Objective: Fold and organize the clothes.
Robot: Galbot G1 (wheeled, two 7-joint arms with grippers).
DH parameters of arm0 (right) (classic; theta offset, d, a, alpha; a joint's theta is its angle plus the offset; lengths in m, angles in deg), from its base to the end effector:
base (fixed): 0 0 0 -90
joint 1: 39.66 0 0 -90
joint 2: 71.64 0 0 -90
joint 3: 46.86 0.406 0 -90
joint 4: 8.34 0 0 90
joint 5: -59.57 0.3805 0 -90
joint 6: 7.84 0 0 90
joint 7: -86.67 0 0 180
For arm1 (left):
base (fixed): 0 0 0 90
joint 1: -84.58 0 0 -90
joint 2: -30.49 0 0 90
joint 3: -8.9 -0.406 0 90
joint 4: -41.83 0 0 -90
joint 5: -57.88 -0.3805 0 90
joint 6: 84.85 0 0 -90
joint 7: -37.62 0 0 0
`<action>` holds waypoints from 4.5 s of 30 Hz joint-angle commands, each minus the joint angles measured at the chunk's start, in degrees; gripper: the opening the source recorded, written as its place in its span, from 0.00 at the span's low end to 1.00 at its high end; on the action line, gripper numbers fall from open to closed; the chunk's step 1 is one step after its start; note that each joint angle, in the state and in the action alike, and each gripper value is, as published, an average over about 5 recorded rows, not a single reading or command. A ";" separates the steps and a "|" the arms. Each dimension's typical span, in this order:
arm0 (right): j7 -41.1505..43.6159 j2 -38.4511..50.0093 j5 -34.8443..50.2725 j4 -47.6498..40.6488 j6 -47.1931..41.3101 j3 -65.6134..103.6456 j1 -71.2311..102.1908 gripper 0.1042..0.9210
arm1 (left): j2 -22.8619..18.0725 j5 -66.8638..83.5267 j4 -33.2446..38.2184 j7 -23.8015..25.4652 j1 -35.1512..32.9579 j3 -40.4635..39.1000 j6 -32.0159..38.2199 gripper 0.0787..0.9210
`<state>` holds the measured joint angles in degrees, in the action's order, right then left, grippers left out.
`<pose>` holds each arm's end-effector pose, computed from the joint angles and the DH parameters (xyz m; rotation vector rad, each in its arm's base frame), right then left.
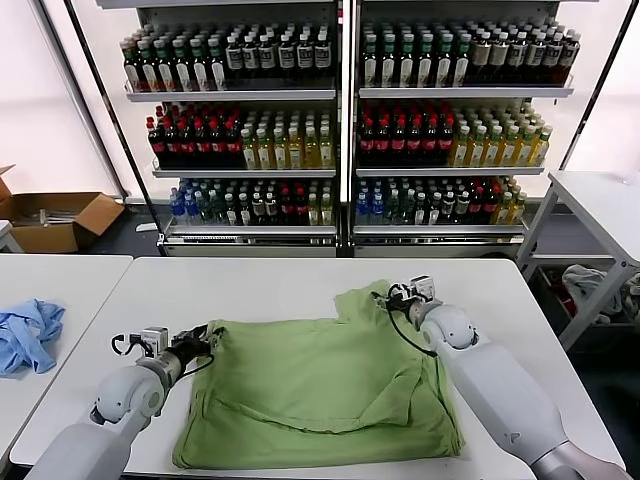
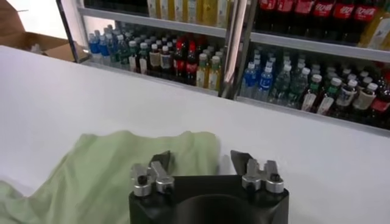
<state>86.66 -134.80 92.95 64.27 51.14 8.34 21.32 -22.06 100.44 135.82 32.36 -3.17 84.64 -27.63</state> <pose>0.5311 -0.0497 -0.3427 0.4350 -2.5068 0.2248 0.3817 0.1565 -0.3434 -0.2191 -2.4966 -0.0088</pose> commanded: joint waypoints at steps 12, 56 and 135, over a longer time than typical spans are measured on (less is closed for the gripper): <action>0.76 2.51 -1.01 4.89 2.90 -0.34 3.35 0.12 | 0.97 -2.27 4.52 2.33 -2.46 0.69 2.61 0.03; 0.81 21.55 -4.80 53.46 13.35 28.66 55.78 0.00 | 4.59 -18.52 34.59 -14.91 -36.84 9.03 12.82 0.00; -15.84 7.12 -8.08 50.79 49.85 39.85 77.28 0.88 | -8.80 -20.36 34.81 -23.13 -47.41 3.67 27.67 0.88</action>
<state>65.85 -124.51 86.07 118.88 86.61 46.50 92.50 -24.50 83.31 176.64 9.76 -49.64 93.50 -10.01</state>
